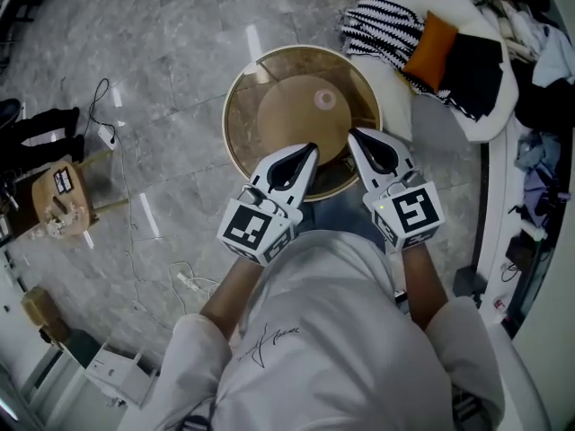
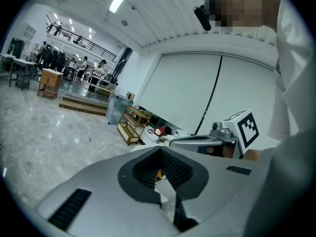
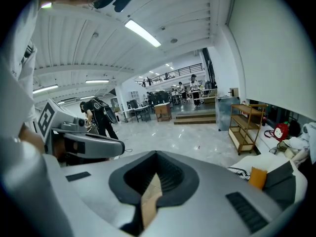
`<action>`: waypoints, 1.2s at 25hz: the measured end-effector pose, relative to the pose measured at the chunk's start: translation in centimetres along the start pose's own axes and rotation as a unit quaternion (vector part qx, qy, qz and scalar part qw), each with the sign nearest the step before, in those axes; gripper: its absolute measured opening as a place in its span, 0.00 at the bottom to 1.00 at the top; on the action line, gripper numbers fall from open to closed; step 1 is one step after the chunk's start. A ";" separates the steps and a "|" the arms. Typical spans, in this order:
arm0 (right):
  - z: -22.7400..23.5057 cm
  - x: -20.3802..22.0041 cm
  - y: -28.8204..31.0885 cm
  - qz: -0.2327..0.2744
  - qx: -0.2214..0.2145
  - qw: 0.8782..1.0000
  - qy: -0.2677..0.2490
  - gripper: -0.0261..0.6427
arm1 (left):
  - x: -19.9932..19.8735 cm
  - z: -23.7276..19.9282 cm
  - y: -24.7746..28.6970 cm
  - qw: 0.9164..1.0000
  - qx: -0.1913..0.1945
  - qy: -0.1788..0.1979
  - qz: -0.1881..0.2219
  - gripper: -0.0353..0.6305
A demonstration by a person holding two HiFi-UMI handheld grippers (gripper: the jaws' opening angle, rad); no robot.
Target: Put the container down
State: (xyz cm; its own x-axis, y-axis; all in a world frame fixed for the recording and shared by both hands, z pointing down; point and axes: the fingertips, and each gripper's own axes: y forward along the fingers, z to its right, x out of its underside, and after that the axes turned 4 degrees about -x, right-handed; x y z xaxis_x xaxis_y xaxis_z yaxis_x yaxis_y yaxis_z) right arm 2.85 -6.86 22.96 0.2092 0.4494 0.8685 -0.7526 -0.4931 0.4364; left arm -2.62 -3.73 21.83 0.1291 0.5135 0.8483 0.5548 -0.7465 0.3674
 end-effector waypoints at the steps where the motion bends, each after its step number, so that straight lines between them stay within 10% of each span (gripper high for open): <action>1: -0.2 -0.2 -0.2 0.001 0.001 1.000 0.000 0.06 | -0.2 0.1 -0.2 1.000 0.001 0.001 0.001 0.08; 30: -4.5 -5.1 -5.2 0.044 0.021 0.999 0.006 0.06 | -3.8 2.7 -4.7 0.999 0.037 0.011 0.030 0.08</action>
State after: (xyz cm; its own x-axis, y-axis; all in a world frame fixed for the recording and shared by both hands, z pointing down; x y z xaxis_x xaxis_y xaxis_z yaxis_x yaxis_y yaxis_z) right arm 2.90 -3.20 15.21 0.1359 0.4117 0.9011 -0.7409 -0.5616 0.3683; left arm -3.57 -1.02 15.85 0.1466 0.4593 0.8761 0.6057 -0.7419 0.2876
